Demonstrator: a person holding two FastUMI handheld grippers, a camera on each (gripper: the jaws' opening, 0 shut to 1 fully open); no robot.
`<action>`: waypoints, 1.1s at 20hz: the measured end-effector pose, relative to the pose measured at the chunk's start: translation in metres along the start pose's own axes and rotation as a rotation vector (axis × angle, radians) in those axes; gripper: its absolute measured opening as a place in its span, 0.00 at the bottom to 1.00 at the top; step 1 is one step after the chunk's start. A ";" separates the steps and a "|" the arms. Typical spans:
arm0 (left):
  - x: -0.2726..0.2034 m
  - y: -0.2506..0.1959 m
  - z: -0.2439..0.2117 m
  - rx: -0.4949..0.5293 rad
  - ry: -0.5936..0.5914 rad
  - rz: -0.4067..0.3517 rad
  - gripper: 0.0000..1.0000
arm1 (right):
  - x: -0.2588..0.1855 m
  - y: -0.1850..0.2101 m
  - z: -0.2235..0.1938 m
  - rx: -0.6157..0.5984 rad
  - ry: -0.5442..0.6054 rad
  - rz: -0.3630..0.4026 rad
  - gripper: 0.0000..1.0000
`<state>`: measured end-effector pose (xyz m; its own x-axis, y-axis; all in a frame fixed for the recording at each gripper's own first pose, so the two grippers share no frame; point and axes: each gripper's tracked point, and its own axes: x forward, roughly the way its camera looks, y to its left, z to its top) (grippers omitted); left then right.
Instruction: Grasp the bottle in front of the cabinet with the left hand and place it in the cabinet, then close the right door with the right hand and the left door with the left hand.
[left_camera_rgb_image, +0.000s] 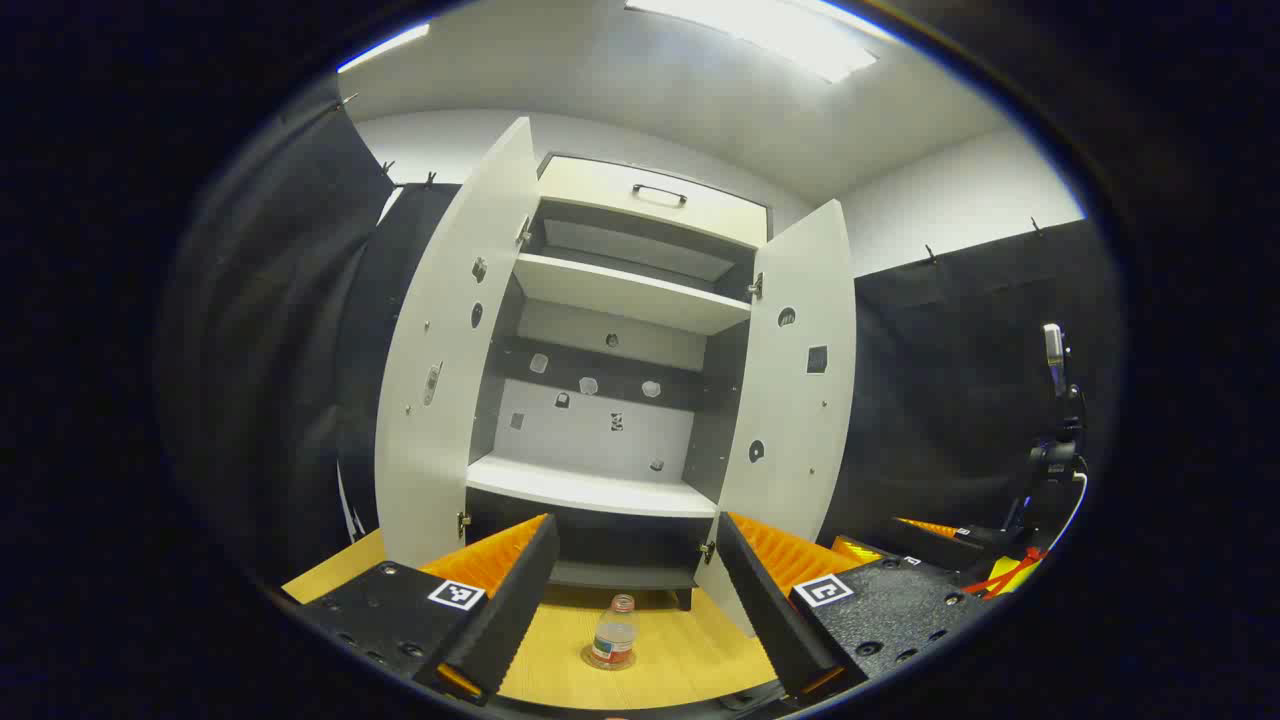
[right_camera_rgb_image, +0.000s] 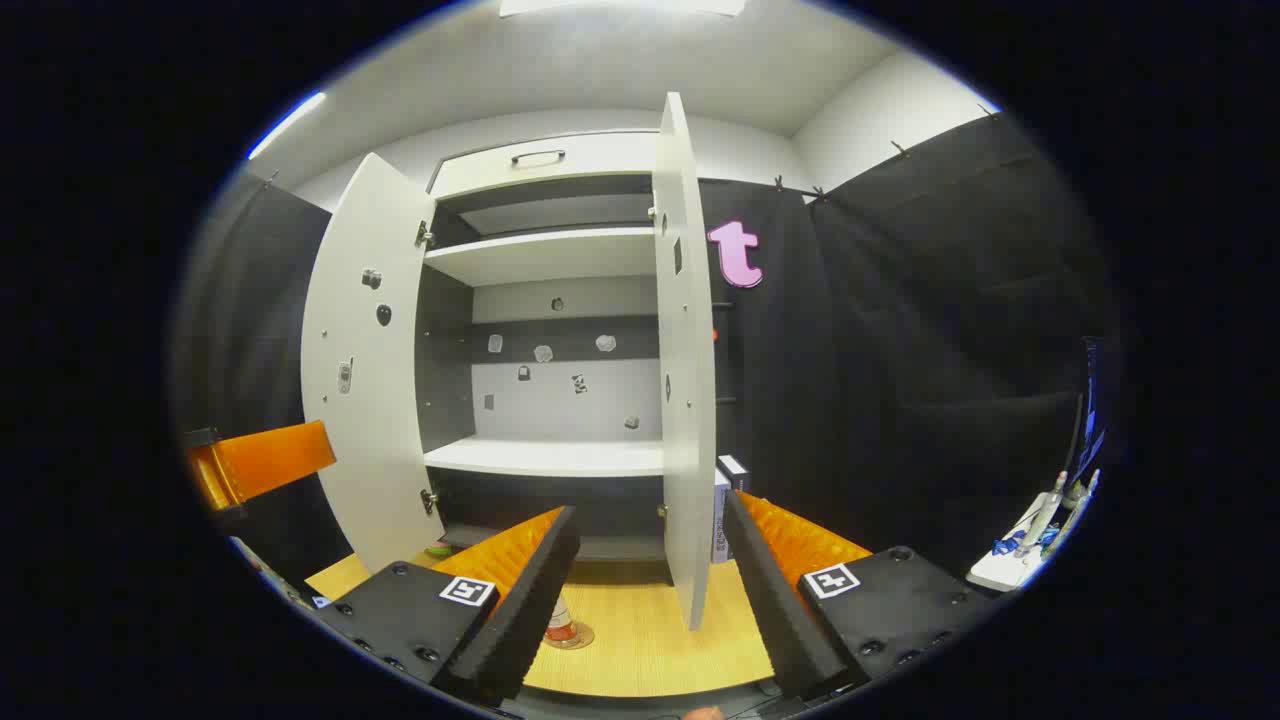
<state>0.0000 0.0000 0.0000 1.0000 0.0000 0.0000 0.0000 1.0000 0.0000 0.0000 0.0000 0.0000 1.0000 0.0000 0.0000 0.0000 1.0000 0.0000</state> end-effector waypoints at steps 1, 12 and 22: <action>0.003 -0.005 -0.002 -0.004 0.002 0.016 0.97 | 0.003 -0.002 -0.001 -0.015 0.013 0.019 0.96; 0.031 -0.043 -0.020 0.030 -0.007 0.259 0.97 | 0.046 -0.018 -0.005 -0.076 0.026 0.309 0.96; 0.038 0.016 -0.018 0.095 -0.009 0.258 0.97 | 0.065 0.009 -0.005 -0.037 0.002 0.217 0.96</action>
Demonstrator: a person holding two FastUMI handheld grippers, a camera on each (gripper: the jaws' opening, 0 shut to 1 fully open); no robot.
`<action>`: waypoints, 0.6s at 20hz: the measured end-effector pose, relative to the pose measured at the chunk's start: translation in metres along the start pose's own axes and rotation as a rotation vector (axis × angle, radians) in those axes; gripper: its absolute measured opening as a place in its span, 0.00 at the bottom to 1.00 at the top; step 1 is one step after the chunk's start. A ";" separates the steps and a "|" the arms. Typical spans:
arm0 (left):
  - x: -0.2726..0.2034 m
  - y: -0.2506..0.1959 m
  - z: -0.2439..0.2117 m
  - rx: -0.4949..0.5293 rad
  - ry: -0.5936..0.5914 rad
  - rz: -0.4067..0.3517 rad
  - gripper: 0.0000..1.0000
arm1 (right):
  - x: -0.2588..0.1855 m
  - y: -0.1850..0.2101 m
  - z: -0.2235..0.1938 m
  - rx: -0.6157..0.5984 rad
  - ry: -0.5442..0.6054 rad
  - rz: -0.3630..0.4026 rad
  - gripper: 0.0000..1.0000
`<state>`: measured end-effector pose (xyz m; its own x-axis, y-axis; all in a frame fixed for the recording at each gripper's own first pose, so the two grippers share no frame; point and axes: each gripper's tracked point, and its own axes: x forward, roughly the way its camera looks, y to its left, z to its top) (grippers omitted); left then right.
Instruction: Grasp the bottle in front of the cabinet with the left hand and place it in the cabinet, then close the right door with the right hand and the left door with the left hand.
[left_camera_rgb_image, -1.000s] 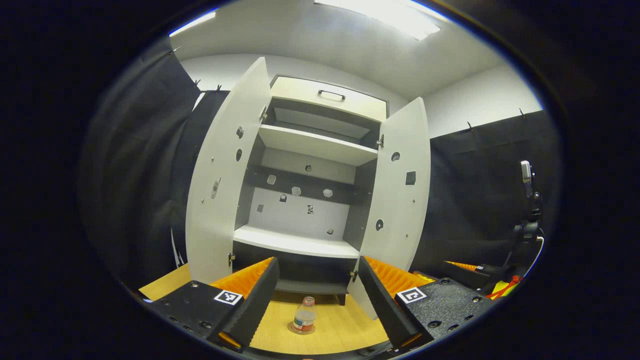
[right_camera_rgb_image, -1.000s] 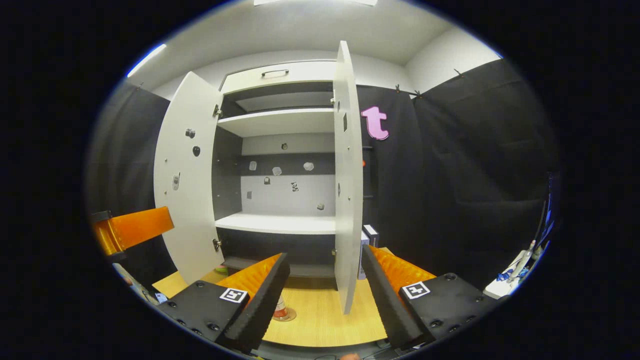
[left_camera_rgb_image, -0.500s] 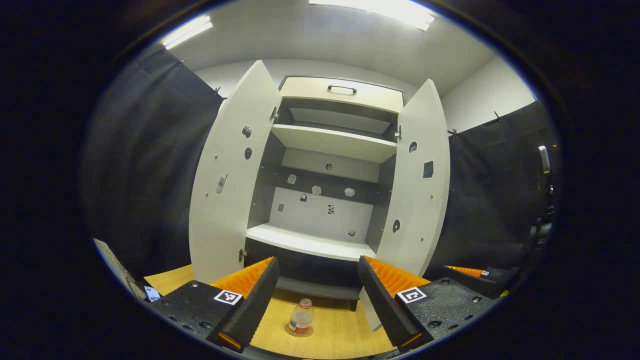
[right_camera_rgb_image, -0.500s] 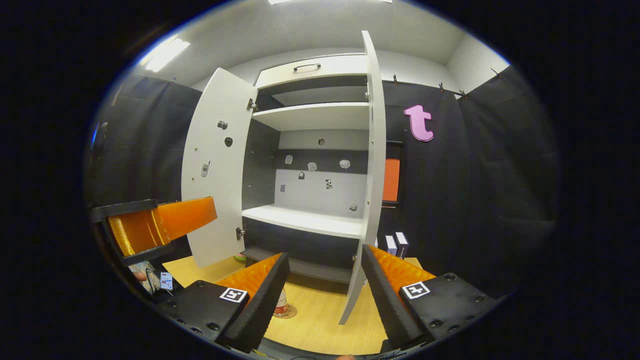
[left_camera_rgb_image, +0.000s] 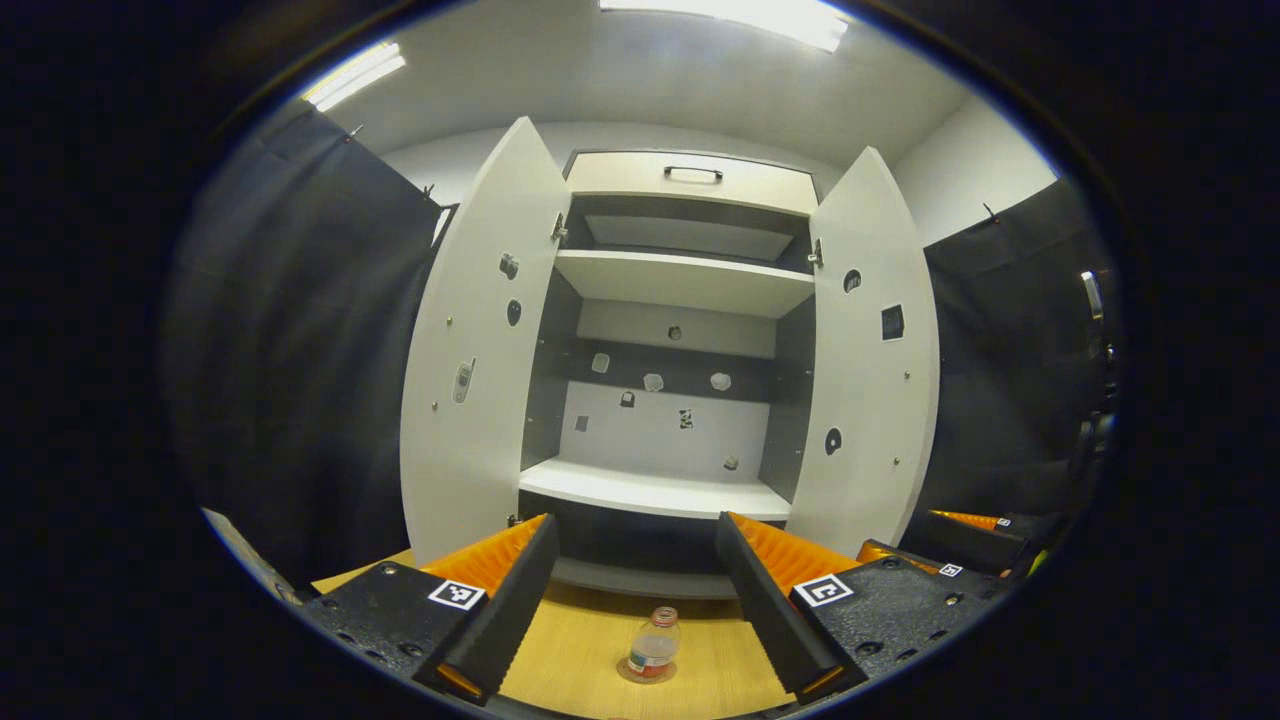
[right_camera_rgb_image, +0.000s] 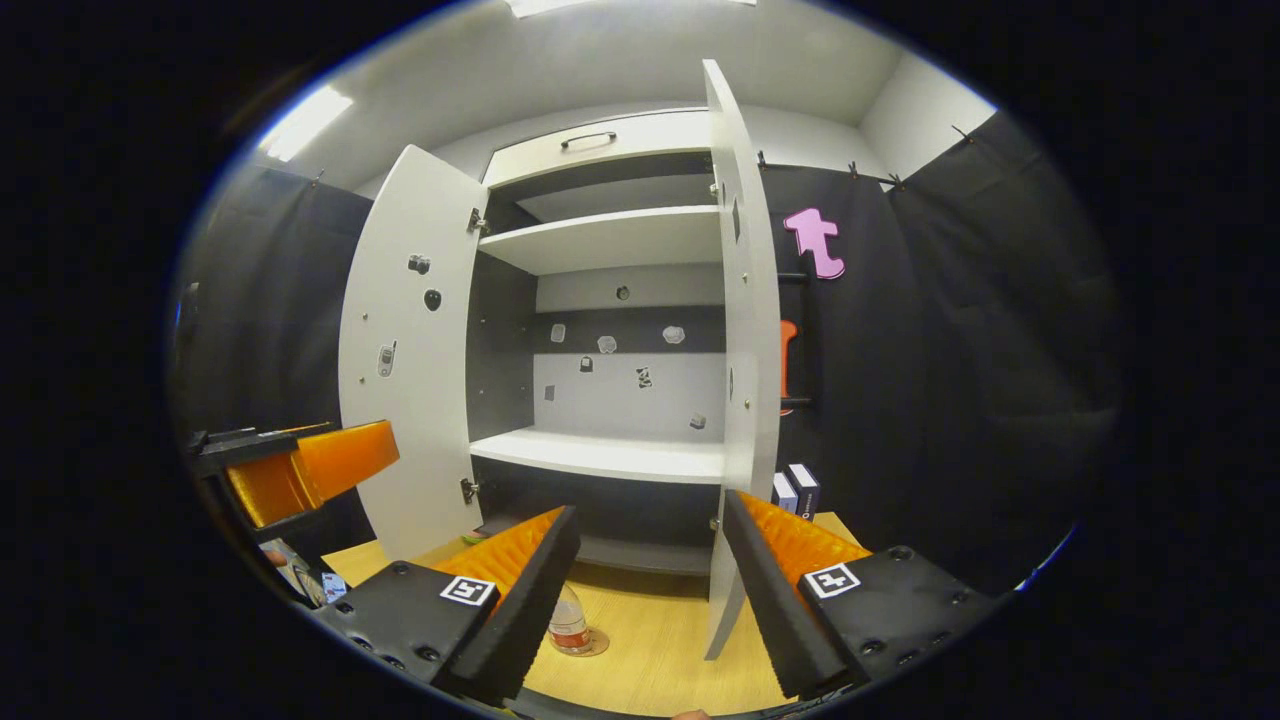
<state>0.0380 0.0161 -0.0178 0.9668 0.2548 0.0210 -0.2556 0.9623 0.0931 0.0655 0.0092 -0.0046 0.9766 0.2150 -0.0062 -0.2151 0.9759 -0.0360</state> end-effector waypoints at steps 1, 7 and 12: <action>0.002 0.008 0.000 0.002 -0.001 0.007 0.96 | 0.003 0.006 0.000 -0.006 0.006 0.001 0.96; 0.012 0.034 -0.036 -0.025 0.034 0.036 0.97 | 0.018 0.028 -0.006 -0.014 0.001 0.027 0.96; 0.023 0.033 -0.099 -0.050 0.126 -0.006 0.97 | 0.028 0.029 -0.020 -0.024 0.038 0.013 0.96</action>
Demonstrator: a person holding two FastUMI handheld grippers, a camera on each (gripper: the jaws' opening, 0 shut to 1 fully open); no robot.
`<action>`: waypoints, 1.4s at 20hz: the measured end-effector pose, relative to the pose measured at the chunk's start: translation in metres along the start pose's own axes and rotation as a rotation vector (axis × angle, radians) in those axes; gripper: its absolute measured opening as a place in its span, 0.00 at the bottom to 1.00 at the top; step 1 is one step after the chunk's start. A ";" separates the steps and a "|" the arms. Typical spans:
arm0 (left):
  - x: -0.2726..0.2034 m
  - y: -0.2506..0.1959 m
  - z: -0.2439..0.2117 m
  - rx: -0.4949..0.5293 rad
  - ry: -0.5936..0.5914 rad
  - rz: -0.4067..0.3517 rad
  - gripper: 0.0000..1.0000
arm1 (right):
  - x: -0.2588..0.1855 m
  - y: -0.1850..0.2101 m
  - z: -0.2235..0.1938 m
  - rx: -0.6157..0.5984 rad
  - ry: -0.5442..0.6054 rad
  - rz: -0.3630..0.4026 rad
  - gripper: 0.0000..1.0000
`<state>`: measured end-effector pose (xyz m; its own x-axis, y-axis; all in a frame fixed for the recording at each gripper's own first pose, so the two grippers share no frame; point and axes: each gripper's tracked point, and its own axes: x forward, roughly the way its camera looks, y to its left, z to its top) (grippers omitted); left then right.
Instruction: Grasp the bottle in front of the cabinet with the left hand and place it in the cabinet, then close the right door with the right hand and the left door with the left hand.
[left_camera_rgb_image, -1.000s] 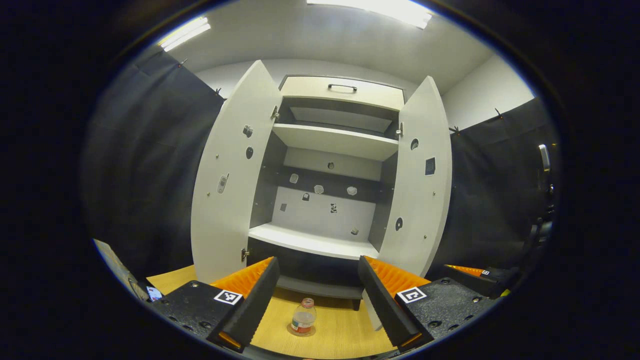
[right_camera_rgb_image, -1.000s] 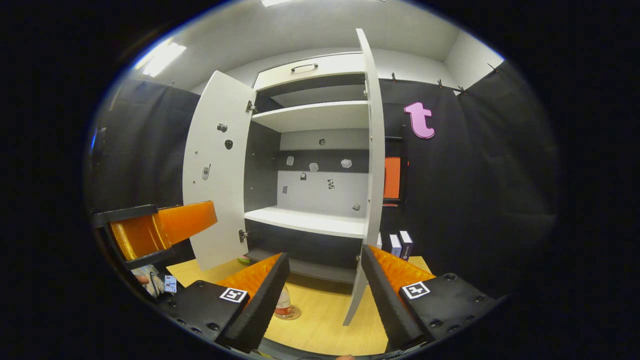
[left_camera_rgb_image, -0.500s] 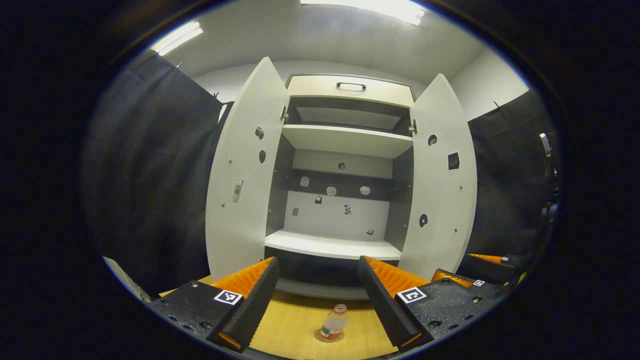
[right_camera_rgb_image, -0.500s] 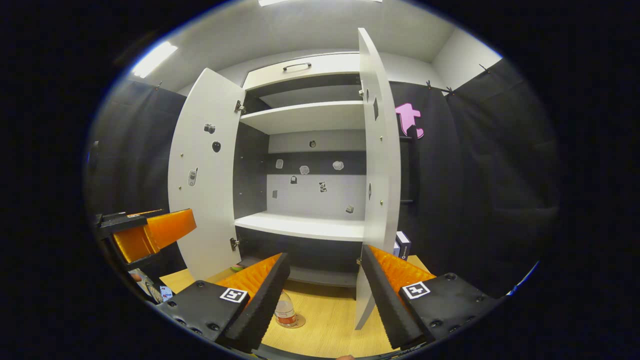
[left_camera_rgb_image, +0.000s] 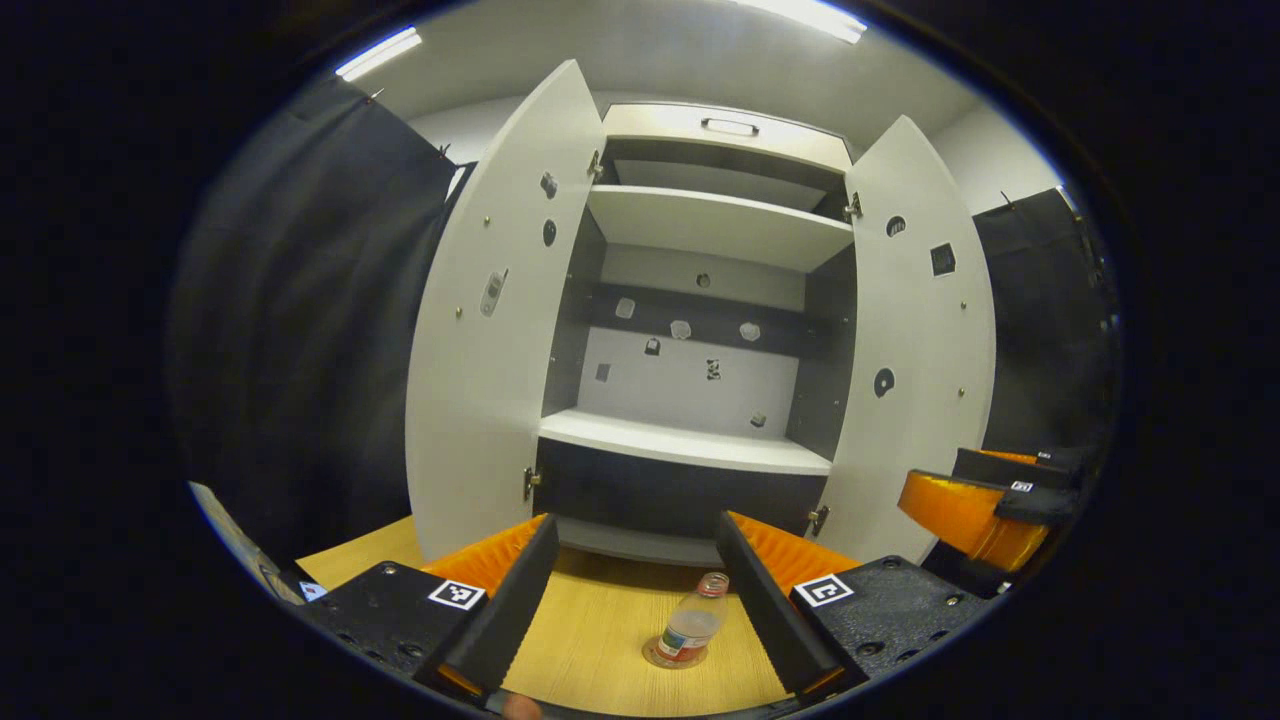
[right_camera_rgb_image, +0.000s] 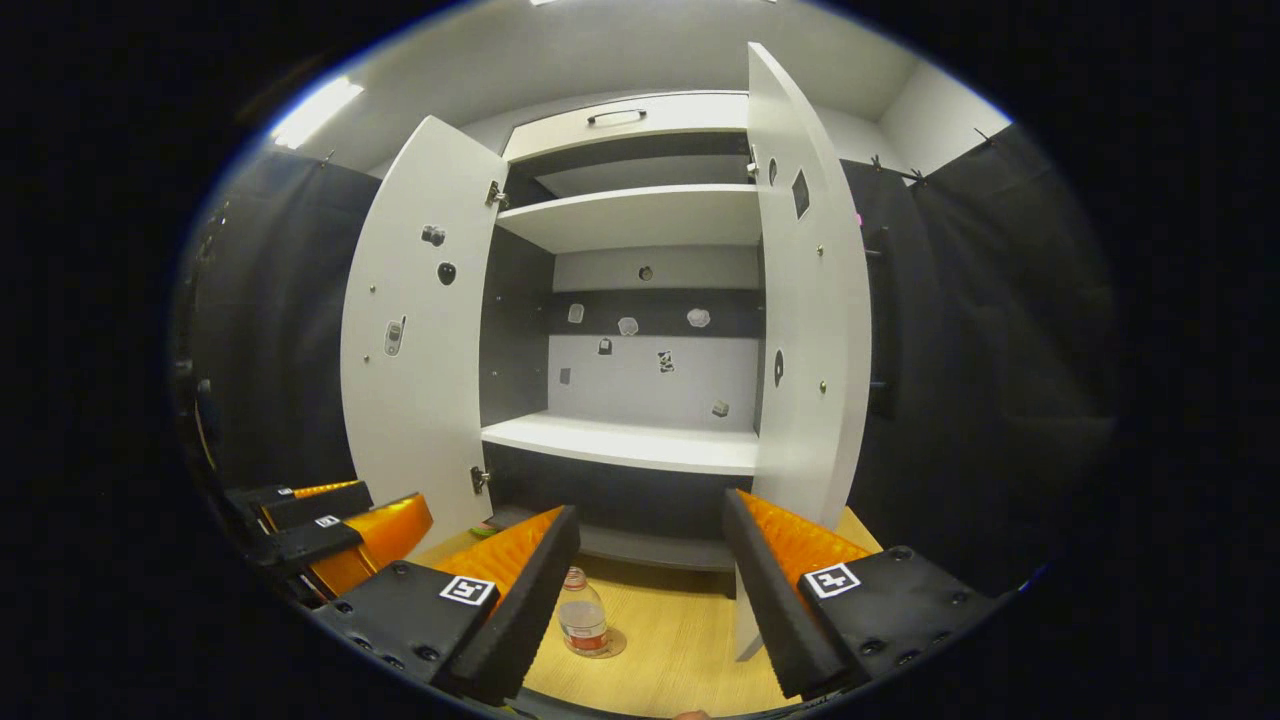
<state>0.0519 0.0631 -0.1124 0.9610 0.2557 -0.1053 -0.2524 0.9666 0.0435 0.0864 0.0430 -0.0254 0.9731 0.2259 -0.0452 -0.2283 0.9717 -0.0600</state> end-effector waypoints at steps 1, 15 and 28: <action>0.005 -0.001 -0.016 -0.012 0.034 -0.014 0.97 | 0.002 -0.002 -0.002 -0.003 0.004 -0.015 0.96; 0.053 -0.058 -0.151 -0.037 0.253 -0.199 0.97 | 0.019 0.000 -0.018 -0.048 0.018 0.009 0.96; 0.098 -0.063 -0.242 -0.021 0.431 -0.222 0.98 | 0.022 -0.043 -0.033 -0.028 0.056 -0.102 0.96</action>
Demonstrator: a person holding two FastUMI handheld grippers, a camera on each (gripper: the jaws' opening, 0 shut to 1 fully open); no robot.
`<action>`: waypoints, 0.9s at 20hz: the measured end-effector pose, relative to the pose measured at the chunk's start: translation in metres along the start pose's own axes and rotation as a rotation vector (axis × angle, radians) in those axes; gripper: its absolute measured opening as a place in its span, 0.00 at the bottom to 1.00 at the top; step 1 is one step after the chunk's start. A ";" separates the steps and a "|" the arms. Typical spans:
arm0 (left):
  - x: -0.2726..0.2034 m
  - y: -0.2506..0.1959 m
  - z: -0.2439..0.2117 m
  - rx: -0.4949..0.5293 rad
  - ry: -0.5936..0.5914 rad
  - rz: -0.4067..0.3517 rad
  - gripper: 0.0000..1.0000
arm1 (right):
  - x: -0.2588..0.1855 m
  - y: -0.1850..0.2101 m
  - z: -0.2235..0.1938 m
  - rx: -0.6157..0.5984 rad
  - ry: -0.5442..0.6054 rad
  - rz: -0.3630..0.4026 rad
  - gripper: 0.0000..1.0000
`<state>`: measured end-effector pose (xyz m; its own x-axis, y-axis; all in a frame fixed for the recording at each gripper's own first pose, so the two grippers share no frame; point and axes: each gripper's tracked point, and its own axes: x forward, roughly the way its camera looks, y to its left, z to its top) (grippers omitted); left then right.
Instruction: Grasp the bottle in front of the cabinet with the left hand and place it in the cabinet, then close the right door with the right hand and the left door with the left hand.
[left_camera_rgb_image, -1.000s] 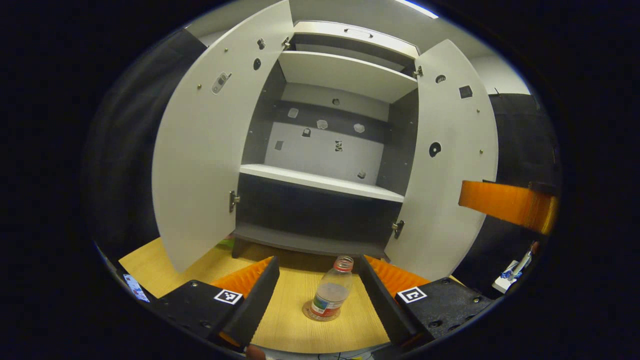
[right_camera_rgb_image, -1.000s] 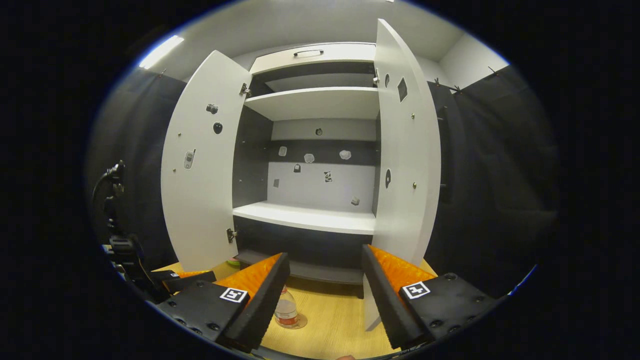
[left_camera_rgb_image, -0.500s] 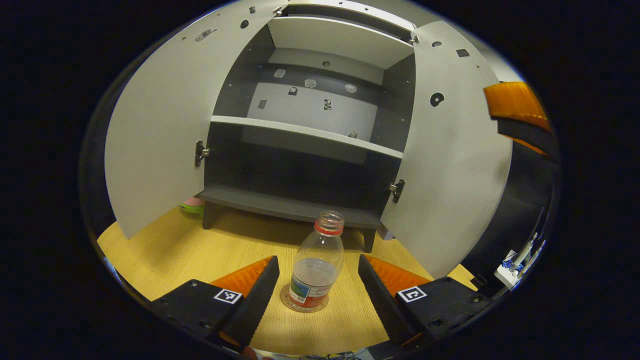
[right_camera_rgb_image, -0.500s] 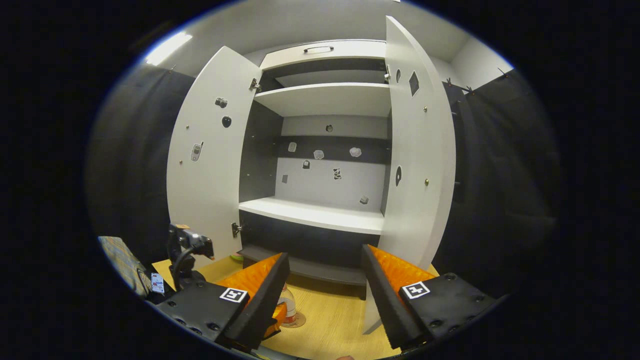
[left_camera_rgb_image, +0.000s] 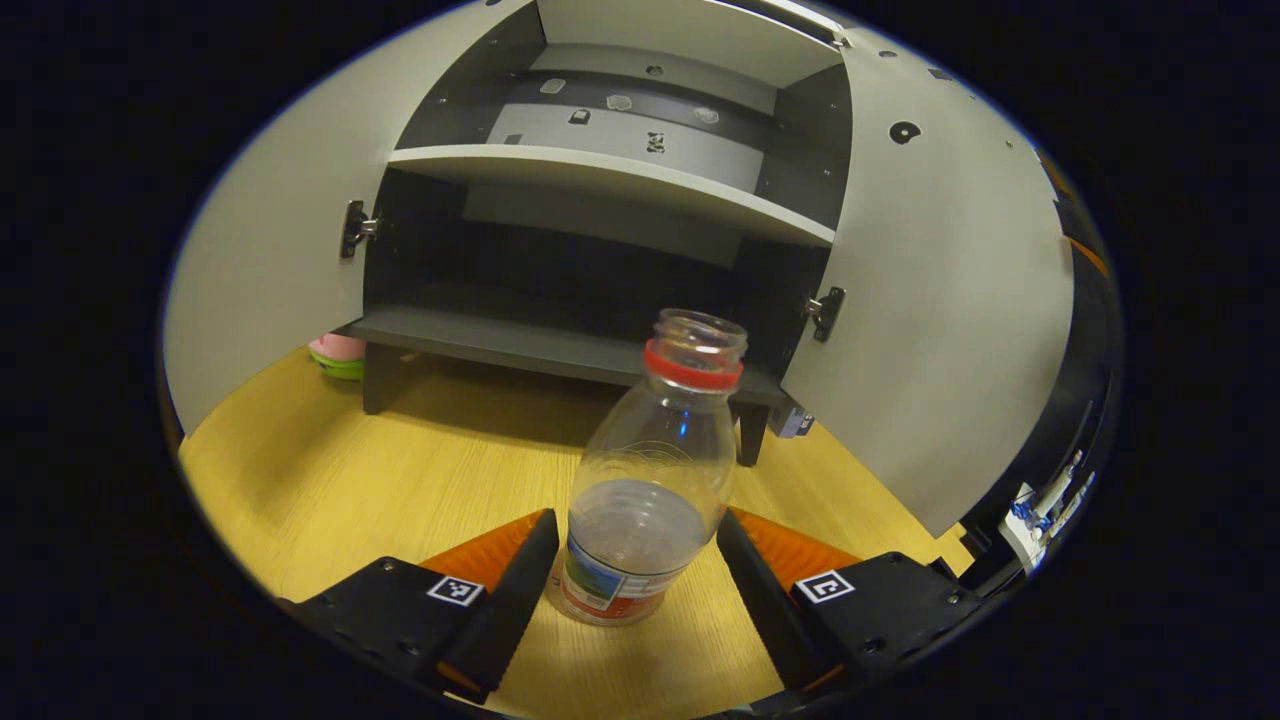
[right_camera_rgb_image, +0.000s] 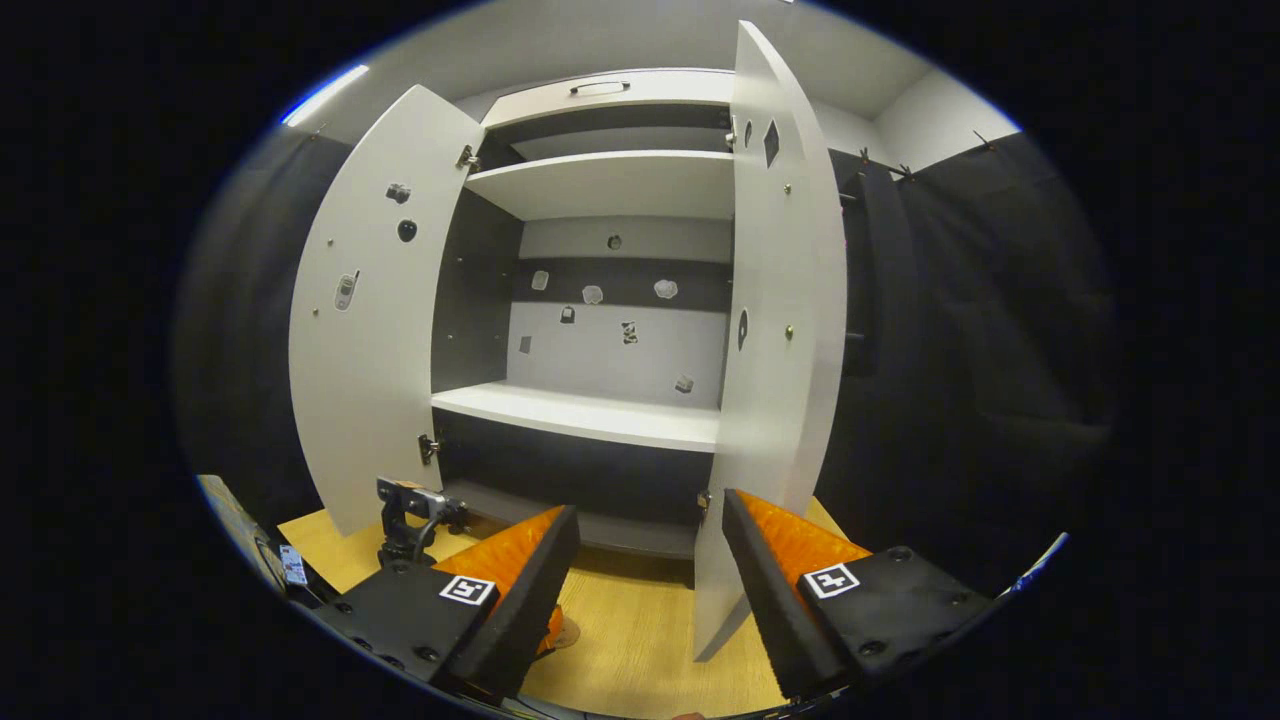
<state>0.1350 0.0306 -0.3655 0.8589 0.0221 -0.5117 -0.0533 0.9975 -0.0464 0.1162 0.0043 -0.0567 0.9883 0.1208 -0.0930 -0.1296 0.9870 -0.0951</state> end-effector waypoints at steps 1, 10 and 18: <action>0.002 0.000 -0.003 0.011 0.016 -0.007 0.98 | -0.002 -0.002 0.001 0.008 0.001 -0.016 0.96; -0.039 -0.001 0.083 0.076 0.037 -0.138 0.76 | -0.021 -0.004 0.014 0.083 -0.003 -0.180 0.96; -0.070 0.013 0.216 0.095 -0.052 -0.186 0.76 | -0.034 -0.003 0.028 0.097 -0.016 -0.227 0.96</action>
<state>0.1846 0.0565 -0.1449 0.8746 -0.1618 -0.4570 0.1543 0.9865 -0.0539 0.0854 0.0007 -0.0257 0.9925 -0.1040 -0.0640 0.1032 0.9945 -0.0157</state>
